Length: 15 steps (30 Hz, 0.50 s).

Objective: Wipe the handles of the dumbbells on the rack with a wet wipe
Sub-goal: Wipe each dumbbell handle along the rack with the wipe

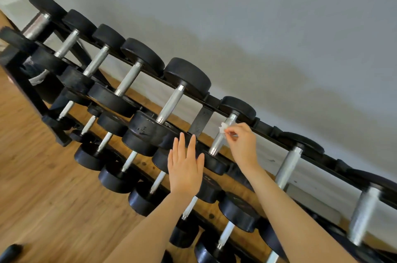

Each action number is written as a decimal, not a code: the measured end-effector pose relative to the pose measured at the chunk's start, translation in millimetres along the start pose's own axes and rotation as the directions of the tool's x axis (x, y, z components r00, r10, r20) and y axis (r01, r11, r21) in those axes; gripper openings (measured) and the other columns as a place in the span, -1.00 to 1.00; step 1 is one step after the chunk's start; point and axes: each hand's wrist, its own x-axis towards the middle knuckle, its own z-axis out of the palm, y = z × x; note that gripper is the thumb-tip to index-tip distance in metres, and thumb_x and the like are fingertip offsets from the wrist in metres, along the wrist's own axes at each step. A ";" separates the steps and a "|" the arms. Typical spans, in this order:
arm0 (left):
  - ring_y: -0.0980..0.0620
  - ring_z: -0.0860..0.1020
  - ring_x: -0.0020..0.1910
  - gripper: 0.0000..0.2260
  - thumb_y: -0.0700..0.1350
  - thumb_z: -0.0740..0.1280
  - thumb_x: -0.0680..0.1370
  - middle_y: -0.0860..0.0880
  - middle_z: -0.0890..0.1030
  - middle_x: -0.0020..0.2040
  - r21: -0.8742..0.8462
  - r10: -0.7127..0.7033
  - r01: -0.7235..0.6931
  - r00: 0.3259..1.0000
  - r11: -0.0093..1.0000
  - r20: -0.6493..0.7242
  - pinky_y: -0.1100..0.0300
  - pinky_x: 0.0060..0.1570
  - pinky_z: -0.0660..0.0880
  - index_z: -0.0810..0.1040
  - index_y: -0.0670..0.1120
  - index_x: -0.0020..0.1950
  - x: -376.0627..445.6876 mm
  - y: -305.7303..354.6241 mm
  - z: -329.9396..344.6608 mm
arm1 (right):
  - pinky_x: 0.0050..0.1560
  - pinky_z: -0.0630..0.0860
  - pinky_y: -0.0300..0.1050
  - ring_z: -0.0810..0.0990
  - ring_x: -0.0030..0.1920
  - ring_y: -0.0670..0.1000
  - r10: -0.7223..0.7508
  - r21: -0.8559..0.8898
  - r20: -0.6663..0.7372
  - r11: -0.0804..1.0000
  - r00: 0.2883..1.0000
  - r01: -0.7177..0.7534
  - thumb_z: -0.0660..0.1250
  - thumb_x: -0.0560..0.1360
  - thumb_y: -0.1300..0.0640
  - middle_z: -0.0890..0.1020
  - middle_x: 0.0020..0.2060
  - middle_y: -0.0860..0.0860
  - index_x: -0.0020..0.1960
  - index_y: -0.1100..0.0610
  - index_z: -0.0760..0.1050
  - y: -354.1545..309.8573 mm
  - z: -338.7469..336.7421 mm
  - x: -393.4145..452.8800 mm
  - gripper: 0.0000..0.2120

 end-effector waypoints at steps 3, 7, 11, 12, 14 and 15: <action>-0.01 -0.22 0.58 -0.48 0.13 -0.04 0.68 -0.03 -0.16 0.62 0.003 -0.036 0.036 0.999 0.999 -0.012 0.05 0.53 -0.20 -0.07 0.05 0.62 3.1 19.2 9.7 | -0.13 0.47 -0.45 0.52 -0.11 -0.21 0.025 0.007 0.021 1.000 0.999 -0.026 0.39 0.51 0.19 0.50 -0.03 -0.09 0.04 0.12 0.61 17.1 -11.1 8.6 -0.88; 0.00 -0.21 0.59 -0.48 0.14 -0.06 0.68 -0.02 -0.14 0.62 -0.007 -0.073 0.072 0.996 0.997 -0.044 0.10 0.48 -0.26 -0.04 0.05 0.62 10.7 42.1 24.3 | -0.08 0.52 -0.34 0.53 -0.10 -0.18 0.030 0.049 0.028 0.998 0.999 -0.031 0.39 0.50 0.20 0.51 -0.05 -0.09 0.02 0.11 0.62 35.0 -15.9 17.5 -0.89; 0.00 -0.19 0.59 -0.48 0.13 -0.05 0.67 -0.02 -0.11 0.63 -0.012 -0.101 0.100 0.992 0.995 -0.073 0.08 0.51 -0.23 -0.01 0.03 0.62 23.7 48.3 37.7 | -0.06 0.54 -0.26 0.55 -0.09 -0.12 0.023 0.100 0.024 0.995 0.999 -0.026 0.38 0.51 0.20 0.51 -0.05 -0.07 0.02 0.10 0.61 48.5 -10.0 19.9 -0.89; 0.00 -0.17 0.59 -0.48 0.13 -0.05 0.67 -0.03 -0.10 0.63 -0.018 -0.113 0.111 0.990 0.994 -0.079 0.07 0.52 -0.21 0.00 0.02 0.62 26.4 48.2 40.5 | -0.06 0.54 -0.26 0.55 -0.10 -0.12 0.021 0.106 0.007 0.994 1.000 -0.022 0.38 0.50 0.19 0.51 -0.05 -0.08 0.02 0.09 0.61 51.5 -7.1 19.4 -0.89; -0.01 -0.10 0.60 -0.47 0.13 -0.03 0.66 -0.04 -0.03 0.62 -0.023 -0.127 0.125 0.986 0.992 -0.112 0.06 0.52 -0.16 0.06 0.00 0.61 29.4 47.8 46.5 | -0.05 0.56 -0.26 0.54 -0.09 -0.14 0.030 0.140 -0.032 0.990 0.999 -0.025 0.38 0.50 0.19 0.50 -0.06 -0.11 0.02 0.09 0.62 55.7 0.3 17.2 -0.89; -0.01 -0.05 0.60 -0.47 0.13 -0.03 0.66 -0.05 0.03 0.62 -0.026 -0.131 0.128 0.982 0.991 -0.137 0.06 0.53 -0.12 0.11 -0.01 0.61 30.1 47.6 49.5 | -0.04 0.56 -0.25 0.54 -0.08 -0.14 0.039 0.169 -0.054 0.985 0.998 -0.029 0.38 0.50 0.19 0.49 -0.06 -0.12 0.03 0.10 0.62 57.1 4.5 16.1 -0.88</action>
